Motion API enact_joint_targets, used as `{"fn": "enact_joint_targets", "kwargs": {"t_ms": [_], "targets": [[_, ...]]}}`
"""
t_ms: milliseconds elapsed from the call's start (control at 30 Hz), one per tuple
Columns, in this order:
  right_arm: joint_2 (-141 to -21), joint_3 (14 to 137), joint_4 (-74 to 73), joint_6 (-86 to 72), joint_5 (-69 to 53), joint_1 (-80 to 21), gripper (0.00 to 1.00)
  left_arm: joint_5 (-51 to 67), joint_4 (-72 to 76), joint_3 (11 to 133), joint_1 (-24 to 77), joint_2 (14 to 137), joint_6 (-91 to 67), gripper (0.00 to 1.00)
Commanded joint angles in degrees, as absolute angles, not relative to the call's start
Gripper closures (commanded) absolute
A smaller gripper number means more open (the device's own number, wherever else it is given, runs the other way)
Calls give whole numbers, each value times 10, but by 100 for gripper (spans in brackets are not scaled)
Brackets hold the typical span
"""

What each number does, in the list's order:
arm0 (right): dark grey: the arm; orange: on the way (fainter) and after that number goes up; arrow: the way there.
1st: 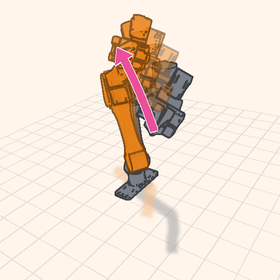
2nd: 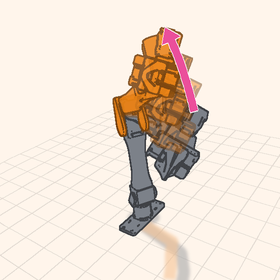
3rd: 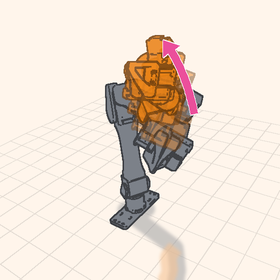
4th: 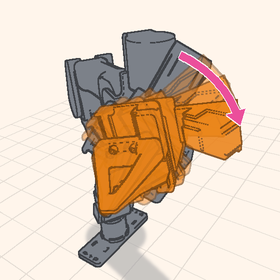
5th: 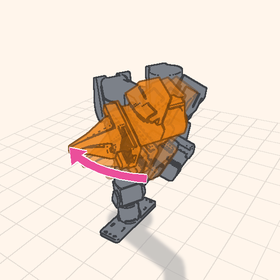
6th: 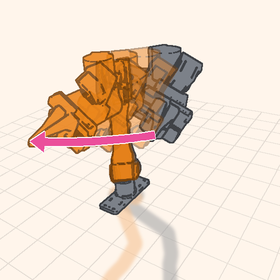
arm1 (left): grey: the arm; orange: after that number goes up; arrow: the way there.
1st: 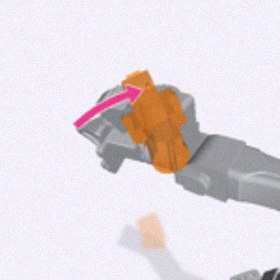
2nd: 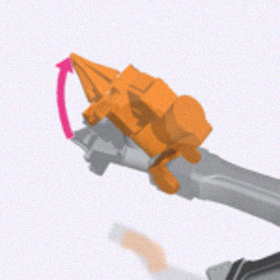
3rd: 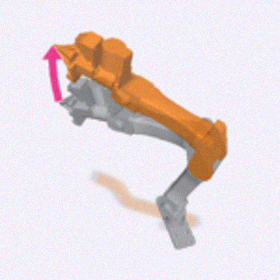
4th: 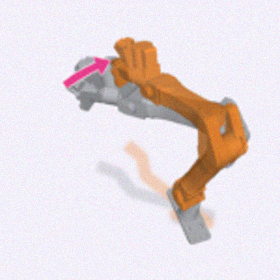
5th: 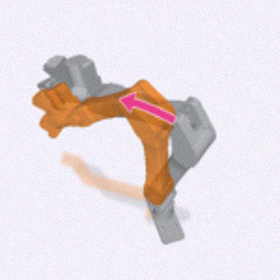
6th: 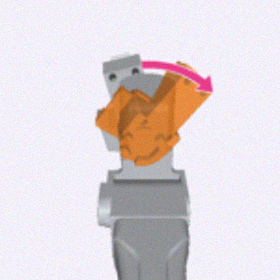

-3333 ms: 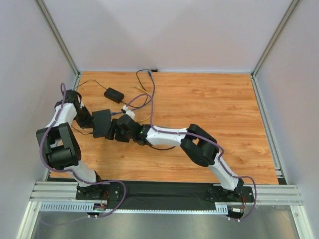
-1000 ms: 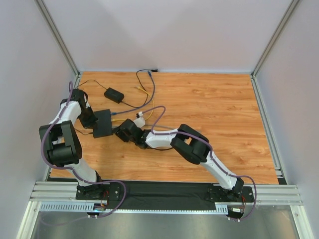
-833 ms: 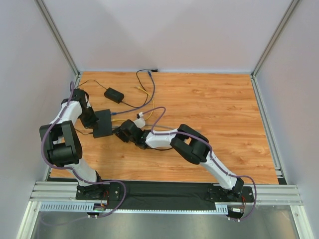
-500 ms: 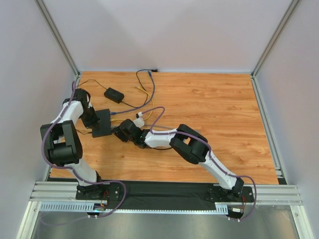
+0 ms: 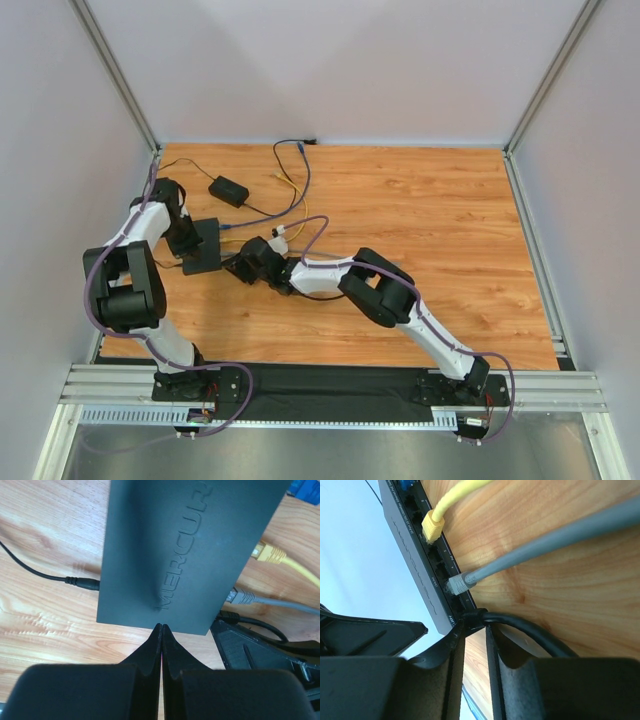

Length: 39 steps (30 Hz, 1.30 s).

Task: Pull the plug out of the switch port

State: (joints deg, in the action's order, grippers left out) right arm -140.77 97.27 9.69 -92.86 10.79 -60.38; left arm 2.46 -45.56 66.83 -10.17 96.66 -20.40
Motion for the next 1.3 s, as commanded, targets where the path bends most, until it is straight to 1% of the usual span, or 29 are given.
{"fn": "enact_joint_targets", "kwargs": {"t_ms": [0,67,200,333,500,533,600,633,667,733,767,867,967,1033,1067,1200,1267], "targets": [[-1445,987,55,-926,91,-590,78,19,-459,683,-90,967,-190,100],[-1442,988,51,-911,88,-590,82,18,-460,688,-85,973,-192,100],[-1441,988,49,-897,81,-589,87,21,-460,688,-85,985,-200,100],[-1442,988,43,-893,67,-584,88,11,-464,688,-85,994,-198,100],[-1424,961,67,-870,76,-580,92,2,-469,694,-86,1012,-197,100],[-1416,937,70,-860,84,-577,92,2,-472,696,-86,1015,-196,100],[-1391,917,87,-838,88,-575,90,2,-474,696,-87,1018,-195,100],[-1390,933,84,-818,71,-573,88,2,-473,696,-86,1017,-195,100],[-1388,945,53,-783,62,-571,83,1,-471,694,-85,1015,-195,100],[-1375,947,59,-761,48,-576,77,2,-468,691,-86,1007,-194,100],[-1371,956,47,-750,43,-580,71,4,-468,687,-86,1005,-194,100],[-1369,981,30,-728,14,-579,59,11,-463,681,-85,995,-191,100],[-1376,1011,35,-693,-34,-577,56,20,-460,677,-85,991,-190,100],[-1385,1048,17,-627,-84,-574,56,23,-460,676,-86,990,-189,100],[-1394,1083,-15,-588,-104,-571,56,23,-461,678,-85,989,-189,100],[-1366,1082,-32,-502,-188,-563,57,24,-460,679,-85,984,-187,100],[-1332,1074,-51,-458,-200,-557,57,24,-459,679,-85,982,-187,100]]}}
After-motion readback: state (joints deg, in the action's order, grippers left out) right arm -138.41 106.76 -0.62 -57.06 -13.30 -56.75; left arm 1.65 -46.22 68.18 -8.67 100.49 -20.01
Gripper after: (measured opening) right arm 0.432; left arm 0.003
